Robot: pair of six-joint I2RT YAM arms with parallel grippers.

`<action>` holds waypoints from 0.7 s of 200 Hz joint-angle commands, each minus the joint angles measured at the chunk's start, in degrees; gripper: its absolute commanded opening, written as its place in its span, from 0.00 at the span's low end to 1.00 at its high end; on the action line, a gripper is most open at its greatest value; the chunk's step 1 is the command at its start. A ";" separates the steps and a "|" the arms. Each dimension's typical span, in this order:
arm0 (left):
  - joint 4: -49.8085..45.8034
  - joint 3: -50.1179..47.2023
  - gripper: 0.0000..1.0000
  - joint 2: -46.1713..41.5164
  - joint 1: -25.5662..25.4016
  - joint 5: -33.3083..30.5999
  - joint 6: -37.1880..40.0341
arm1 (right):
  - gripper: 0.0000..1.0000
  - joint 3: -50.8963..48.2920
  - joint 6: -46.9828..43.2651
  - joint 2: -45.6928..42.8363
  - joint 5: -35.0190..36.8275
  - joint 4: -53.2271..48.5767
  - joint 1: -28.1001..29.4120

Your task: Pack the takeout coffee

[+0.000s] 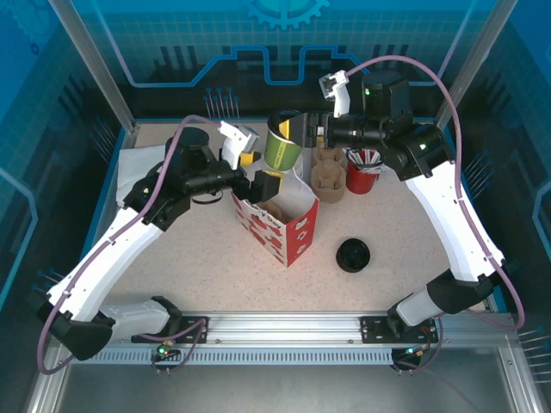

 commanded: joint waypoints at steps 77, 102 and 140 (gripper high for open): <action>7.02 3.52 0.88 1.58 -2.55 -0.20 6.97 | 0.67 -2.13 6.39 -1.19 -6.90 5.08 0.22; 5.08 4.79 0.80 2.15 -2.66 -0.29 8.53 | 0.67 -3.27 8.40 -1.07 -8.67 7.19 0.43; 2.91 6.25 0.64 2.95 -2.71 -1.22 9.95 | 0.68 -3.53 8.51 -0.92 -9.13 6.40 0.61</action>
